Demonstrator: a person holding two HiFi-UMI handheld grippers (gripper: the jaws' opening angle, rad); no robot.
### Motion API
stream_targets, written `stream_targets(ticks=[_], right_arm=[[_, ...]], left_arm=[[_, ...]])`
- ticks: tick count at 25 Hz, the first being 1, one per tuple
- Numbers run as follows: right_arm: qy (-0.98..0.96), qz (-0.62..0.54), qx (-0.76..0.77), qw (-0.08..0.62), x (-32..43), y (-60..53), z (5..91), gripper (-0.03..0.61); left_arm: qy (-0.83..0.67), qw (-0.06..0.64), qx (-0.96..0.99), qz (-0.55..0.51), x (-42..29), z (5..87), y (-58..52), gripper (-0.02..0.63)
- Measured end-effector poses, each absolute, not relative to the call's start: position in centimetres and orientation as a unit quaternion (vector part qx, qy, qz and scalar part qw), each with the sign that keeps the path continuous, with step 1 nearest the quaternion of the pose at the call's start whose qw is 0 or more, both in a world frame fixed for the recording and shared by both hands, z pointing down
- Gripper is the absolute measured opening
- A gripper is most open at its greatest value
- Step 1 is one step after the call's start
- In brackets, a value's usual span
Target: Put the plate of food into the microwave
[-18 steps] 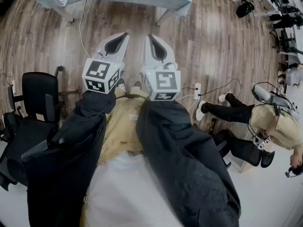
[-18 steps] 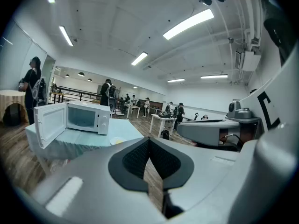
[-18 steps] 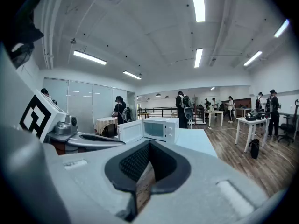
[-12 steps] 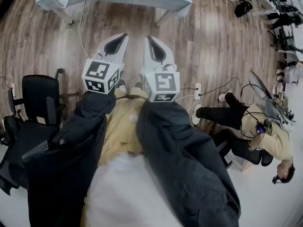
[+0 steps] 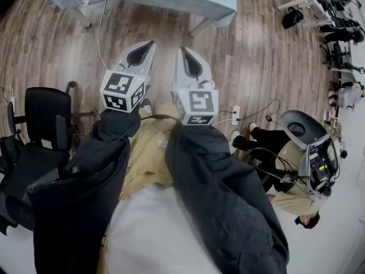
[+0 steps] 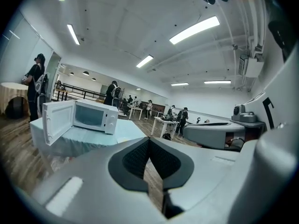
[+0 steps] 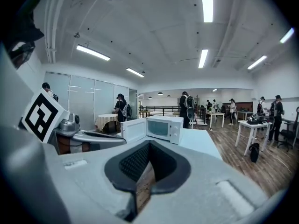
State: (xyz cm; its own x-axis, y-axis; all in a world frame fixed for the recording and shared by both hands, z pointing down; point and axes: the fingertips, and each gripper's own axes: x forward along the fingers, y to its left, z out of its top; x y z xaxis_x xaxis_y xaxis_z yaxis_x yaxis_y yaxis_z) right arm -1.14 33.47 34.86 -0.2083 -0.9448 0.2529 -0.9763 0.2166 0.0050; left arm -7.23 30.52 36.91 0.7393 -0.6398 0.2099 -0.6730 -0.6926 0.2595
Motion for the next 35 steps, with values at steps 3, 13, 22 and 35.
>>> stream_targets(ticks=[3,13,22,35], right_arm=[[-0.773,0.085,0.619,0.109,-0.6,33.9,35.6,-0.003],[-0.777,0.107,0.609,0.116,-0.9,30.8,37.2,-0.003],[-0.797,0.100,0.587,0.106,1.4,25.1,37.1,-0.003],[-0.801,0.119,0.579,0.096,7.7,19.2,37.6,-0.002]], left_arm=[[-0.359,0.172,0.916,0.053,-6.9,37.6,30.8,0.000],[-0.361,0.187,0.911,0.069,-7.0,39.2,28.0,0.000],[-0.369,0.174,0.910,0.073,-4.2,38.4,22.4,0.000],[-0.363,0.168,0.912,0.091,2.3,38.5,16.9,0.000]])
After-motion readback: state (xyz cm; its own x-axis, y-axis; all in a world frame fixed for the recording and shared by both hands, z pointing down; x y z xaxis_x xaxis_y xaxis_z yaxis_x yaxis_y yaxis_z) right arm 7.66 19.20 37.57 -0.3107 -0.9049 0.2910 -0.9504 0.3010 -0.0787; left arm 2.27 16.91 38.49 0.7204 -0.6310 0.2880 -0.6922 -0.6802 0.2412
